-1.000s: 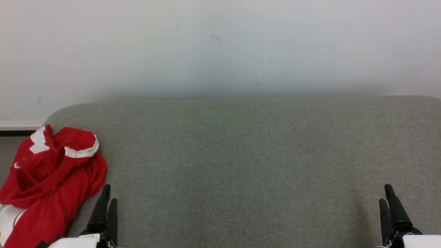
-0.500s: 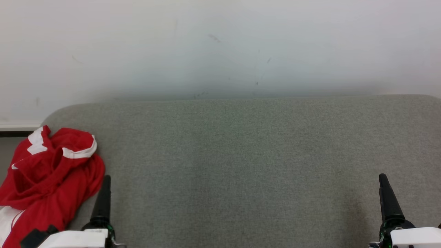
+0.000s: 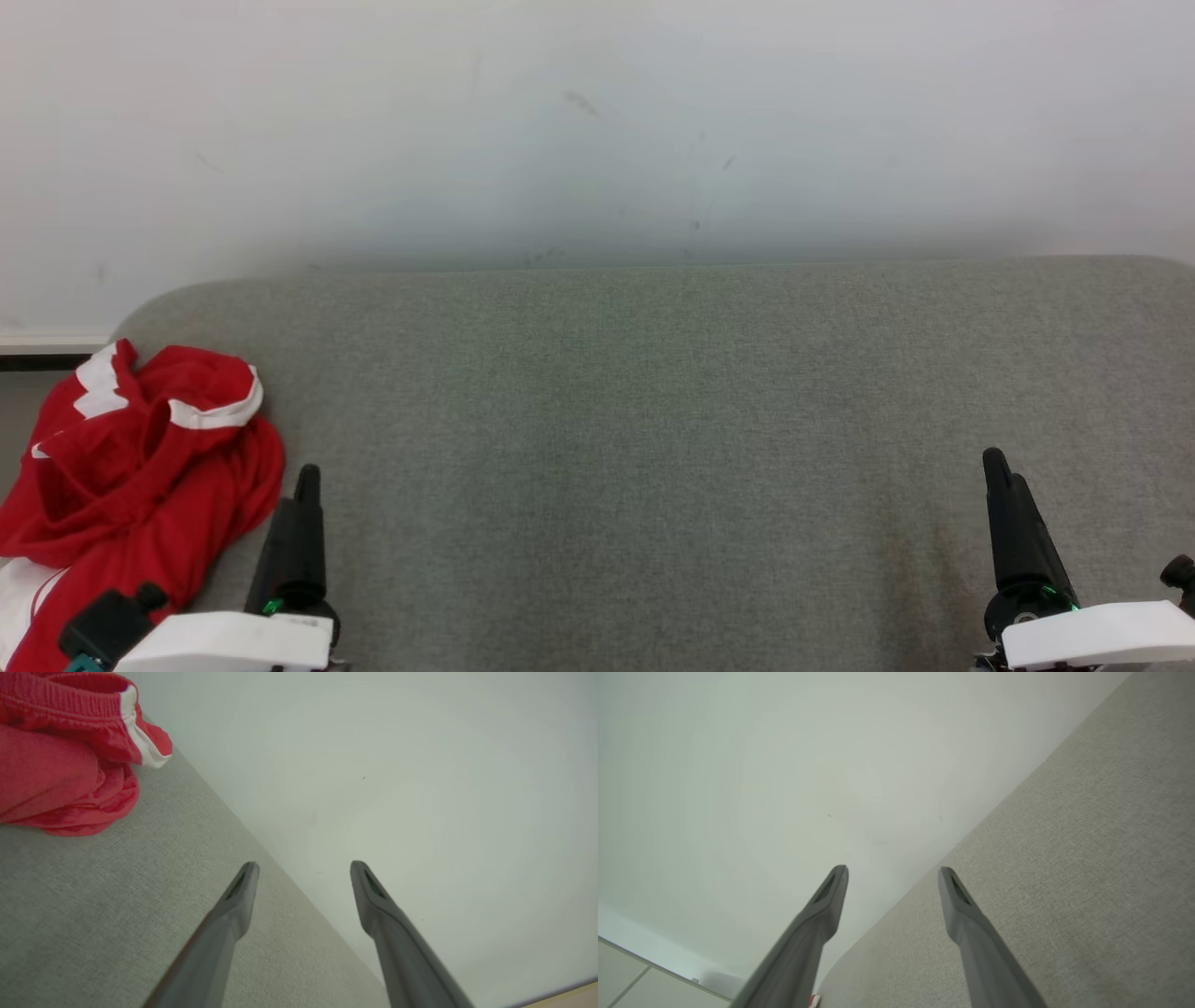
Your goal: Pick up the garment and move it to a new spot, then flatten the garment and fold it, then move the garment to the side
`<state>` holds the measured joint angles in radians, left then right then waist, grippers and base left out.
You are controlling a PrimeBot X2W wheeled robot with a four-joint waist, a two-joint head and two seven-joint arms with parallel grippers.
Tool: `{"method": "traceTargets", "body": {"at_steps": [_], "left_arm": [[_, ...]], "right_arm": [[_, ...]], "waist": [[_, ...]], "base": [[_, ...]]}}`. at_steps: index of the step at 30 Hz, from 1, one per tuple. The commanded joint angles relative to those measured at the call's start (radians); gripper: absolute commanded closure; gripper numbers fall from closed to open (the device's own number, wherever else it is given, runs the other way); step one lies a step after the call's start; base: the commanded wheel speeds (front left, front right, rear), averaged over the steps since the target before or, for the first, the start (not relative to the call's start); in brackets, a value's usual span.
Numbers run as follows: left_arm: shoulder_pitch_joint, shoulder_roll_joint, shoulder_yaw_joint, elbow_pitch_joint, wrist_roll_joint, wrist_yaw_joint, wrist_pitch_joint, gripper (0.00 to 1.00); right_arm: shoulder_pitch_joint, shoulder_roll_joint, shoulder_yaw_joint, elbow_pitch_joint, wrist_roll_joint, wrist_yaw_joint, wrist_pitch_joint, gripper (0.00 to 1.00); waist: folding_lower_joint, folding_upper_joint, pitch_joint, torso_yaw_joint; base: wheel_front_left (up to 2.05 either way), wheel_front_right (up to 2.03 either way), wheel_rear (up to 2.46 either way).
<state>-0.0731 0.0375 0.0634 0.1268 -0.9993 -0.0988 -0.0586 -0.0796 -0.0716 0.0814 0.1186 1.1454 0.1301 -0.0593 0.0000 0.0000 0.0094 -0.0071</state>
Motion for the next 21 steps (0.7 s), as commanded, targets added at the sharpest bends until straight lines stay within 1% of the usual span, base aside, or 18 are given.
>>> {"method": "traceTargets", "body": {"at_steps": [1, 12, 18, 21], "left_arm": [[-0.013, 0.009, -0.003, -0.020, 0.047, 0.007, -0.011, 0.00], [-0.005, 0.010, -0.035, -0.028, 0.286, 0.031, -0.047, 0.00], [-0.002, 0.011, -0.050, -0.028, 0.383, 0.043, -0.065, 0.00], [0.002, 0.013, -0.058, -0.018, 0.423, 0.041, -0.073, 0.00]], "right_arm": [[-0.023, -0.015, 0.009, -0.022, -0.044, 0.001, -0.010, 0.00], [-0.023, -0.034, 0.053, -0.039, -0.265, 0.001, -0.046, 0.00], [-0.022, -0.044, 0.076, -0.042, -0.382, 0.001, -0.064, 0.00], [-0.020, -0.040, 0.076, -0.034, -0.432, 0.001, -0.072, 0.00]], "waist": [[0.0000, 0.0000, 0.000, 0.001], [0.0000, 0.0000, 0.000, 0.001], [0.0000, 0.0000, 0.001, -0.002], [0.0000, 0.0000, 0.000, -0.004]], "base": [[0.00, 0.00, 0.00], [0.00, 0.00, 0.00], [0.00, 0.00, 0.00], [0.00, 0.00, 0.00]]}}
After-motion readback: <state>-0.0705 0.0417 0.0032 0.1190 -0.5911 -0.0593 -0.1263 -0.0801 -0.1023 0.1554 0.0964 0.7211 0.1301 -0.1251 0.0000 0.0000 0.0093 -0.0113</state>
